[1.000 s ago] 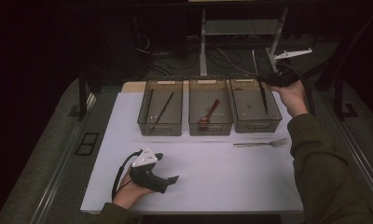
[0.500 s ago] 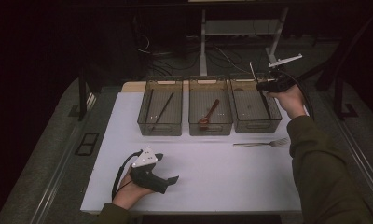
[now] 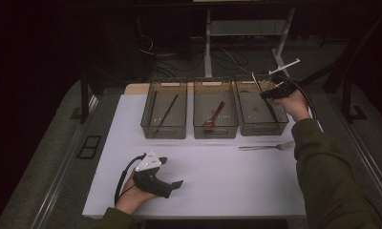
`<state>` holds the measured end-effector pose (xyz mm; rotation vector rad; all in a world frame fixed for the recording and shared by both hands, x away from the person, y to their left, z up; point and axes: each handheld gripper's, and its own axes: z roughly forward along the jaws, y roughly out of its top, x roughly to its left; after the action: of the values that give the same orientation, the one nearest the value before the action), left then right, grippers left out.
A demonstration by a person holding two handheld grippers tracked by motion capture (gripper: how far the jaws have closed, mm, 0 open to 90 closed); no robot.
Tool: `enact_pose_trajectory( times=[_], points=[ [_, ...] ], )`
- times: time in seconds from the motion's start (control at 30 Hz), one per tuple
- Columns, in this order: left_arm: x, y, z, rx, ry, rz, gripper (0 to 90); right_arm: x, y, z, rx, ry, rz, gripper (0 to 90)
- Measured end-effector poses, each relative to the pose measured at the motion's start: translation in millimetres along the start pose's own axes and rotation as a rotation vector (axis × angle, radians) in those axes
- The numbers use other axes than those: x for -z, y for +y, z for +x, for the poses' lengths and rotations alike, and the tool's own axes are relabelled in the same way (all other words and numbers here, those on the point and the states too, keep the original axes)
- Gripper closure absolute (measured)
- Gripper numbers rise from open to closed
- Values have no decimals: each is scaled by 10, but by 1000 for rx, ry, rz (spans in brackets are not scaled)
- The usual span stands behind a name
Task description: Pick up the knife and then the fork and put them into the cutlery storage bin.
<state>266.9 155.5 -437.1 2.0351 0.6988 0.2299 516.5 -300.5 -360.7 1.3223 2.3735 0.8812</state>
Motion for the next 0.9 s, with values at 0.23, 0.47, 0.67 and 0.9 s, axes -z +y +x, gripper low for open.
enact_pose_trajectory(
  times=[0.23, 0.47, 0.67, 0.9],
  points=[
    [0, -1, -3, 1, -2, 0, 0, -99, -3, 18, 5, -5, 49, 790],
    [4, 0, -4, -2, -2, -1, 0, -103, -26, -8, -42, 12, 3, 736],
    [10, 1, -4, -5, 0, -1, 0, 66, -51, 1, -52, 37, -78, 719],
    [5, 2, -10, -4, 1, 1, 0, 342, -202, 88, -40, 108, -131, 856]
  ],
)
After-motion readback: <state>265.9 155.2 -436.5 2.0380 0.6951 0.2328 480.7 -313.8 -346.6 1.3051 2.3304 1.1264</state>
